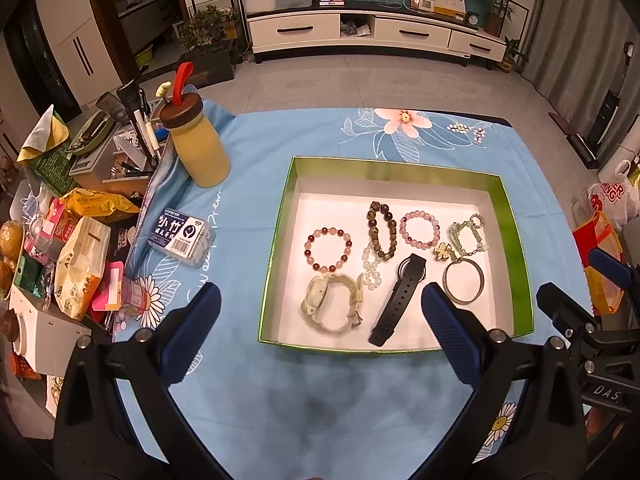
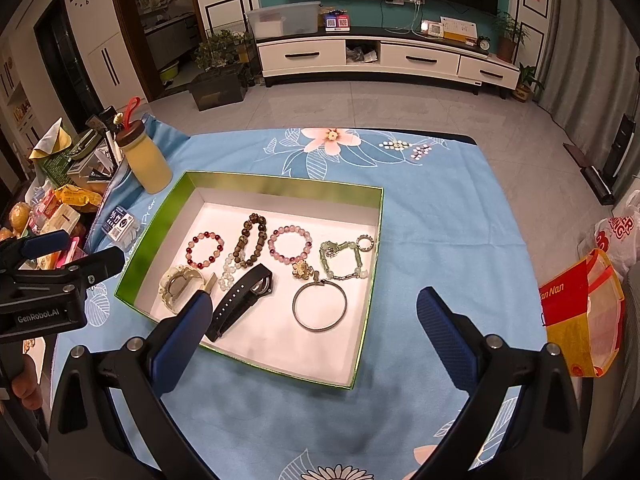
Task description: Organize jewelry
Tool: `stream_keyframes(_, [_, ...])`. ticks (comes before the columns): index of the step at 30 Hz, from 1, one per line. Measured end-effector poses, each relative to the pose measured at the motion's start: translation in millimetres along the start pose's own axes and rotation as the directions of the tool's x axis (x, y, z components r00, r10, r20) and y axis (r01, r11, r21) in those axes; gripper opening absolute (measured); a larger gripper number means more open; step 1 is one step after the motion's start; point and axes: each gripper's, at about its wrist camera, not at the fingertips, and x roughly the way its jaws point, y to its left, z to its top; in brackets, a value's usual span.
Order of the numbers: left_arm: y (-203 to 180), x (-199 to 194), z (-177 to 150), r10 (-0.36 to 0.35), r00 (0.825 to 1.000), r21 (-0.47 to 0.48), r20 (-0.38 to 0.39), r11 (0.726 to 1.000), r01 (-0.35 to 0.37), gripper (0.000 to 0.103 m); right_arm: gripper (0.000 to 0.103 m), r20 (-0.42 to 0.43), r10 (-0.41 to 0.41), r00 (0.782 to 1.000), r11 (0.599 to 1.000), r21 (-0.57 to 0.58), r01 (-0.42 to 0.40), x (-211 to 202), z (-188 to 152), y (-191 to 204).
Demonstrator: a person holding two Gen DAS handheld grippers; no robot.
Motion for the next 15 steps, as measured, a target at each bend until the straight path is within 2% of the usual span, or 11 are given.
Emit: stream_keyframes(15, [0.5, -0.5, 1.1, 0.012, 1.0, -0.004, -0.005, 1.0, -0.012, 0.101, 0.102, 0.003, 0.003, 1.0, 1.0, 0.002, -0.003, -2.8, 0.3, 0.1])
